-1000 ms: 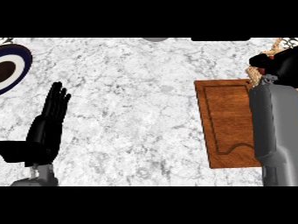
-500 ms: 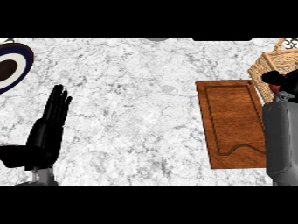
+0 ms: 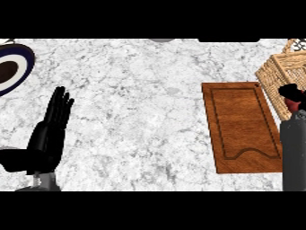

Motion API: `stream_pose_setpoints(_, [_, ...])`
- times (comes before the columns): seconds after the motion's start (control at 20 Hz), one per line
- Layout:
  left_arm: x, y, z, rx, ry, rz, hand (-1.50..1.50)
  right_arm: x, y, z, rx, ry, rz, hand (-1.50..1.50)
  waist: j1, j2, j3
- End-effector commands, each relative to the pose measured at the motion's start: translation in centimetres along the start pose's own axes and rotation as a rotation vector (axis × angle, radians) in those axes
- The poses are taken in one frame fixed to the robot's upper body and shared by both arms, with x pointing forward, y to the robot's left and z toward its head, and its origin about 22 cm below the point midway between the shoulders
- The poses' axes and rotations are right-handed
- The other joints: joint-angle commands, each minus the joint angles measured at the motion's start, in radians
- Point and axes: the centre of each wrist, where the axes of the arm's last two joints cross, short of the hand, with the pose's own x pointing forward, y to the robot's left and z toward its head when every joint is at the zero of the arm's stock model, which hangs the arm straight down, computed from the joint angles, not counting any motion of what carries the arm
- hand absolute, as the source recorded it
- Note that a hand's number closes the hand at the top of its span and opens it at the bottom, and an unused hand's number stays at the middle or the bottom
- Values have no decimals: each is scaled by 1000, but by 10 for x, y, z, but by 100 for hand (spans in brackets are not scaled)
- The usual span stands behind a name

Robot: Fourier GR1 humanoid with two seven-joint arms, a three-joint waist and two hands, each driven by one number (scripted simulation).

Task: Pick the bell pepper from the cutting board and place it in the basket

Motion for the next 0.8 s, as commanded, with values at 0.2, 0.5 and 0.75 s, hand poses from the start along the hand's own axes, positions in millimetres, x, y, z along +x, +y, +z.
stream_pose_setpoints(0.2, [-12,-10,-5,24,-3,-17,0,-37,13,-16,7,114,-20,-150,-1,2,1])
stream_pose_setpoints(0.5, [11,13,-10,-3,-7,12,0,-43,23,-19,-9,74,-54,-150,3,2,1])
stream_pose_setpoints(0.75, [6,-6,-15,1,-14,-17,0,-27,2,-28,-108,26,-191,-150,1,2,1])
